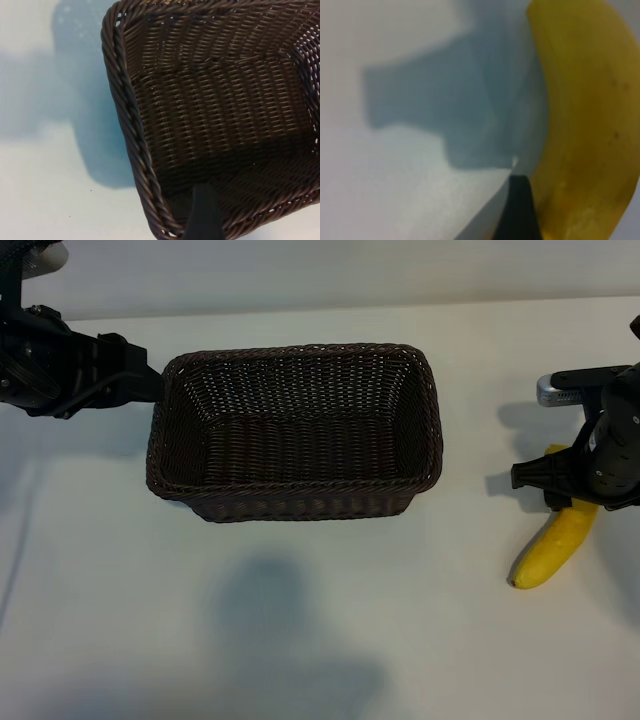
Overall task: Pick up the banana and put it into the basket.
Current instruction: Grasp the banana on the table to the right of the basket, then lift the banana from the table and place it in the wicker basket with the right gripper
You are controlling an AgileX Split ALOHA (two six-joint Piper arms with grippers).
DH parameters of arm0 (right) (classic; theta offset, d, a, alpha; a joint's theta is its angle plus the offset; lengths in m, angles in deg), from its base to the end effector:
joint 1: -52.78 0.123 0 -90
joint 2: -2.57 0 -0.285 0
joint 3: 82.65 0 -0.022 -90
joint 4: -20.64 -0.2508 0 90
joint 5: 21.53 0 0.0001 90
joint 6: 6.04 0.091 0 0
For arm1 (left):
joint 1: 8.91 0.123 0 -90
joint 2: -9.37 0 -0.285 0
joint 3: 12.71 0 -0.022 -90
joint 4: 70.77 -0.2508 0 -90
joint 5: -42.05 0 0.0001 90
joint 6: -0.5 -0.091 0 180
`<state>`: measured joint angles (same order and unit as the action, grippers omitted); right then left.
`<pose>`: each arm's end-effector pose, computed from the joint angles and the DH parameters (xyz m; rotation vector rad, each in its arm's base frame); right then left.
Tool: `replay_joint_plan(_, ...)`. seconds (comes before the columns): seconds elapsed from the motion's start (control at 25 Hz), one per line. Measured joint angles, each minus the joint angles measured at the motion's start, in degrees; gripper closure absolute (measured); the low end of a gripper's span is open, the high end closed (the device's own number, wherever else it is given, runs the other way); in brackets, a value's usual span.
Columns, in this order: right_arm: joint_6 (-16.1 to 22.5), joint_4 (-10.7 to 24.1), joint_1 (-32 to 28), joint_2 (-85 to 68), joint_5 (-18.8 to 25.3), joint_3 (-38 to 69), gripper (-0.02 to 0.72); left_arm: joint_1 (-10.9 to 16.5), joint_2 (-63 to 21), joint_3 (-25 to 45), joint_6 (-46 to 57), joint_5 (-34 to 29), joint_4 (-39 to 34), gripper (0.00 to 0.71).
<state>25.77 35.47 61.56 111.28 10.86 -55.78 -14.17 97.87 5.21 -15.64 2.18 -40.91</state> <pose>0.3011 0.0339 0.1413 0.2848 2.8741 -0.1141 0.2880 -0.0557 0.2898 0.0871 2.4825 -0.4989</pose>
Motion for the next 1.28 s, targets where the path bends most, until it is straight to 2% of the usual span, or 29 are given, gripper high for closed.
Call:
replay_joint_plan(0.48,0.3,-0.2,0.0,3.4,-1.2,0.2,0.157,0.0,0.0,0.0,-0.2,-0.4,0.0,0.122)
replay_joint_plan(0.56,0.3,-0.2,0.0,3.5,-1.2,0.2,0.206,0.0,0.0,0.0,-0.2,-0.4,0.0,0.122)
replay_joint_plan(0.64,0.3,-0.2,0.0,3.5,-1.2,0.2,0.295,0.0,0.0,0.0,-0.2,-0.4,0.0,0.122)
replay_joint_plan(1.12,-2.5,-0.2,0.0,3.5,-1.1,0.1,0.293,0.0,0.0,0.0,-1.2,-0.4,0.0,0.123)
replay_joint_plan(1.28,-4.0,-0.3,0.0,3.4,1.6,-1.6,0.293,0.0,0.0,0.0,-1.3,-0.4,0.0,0.123)
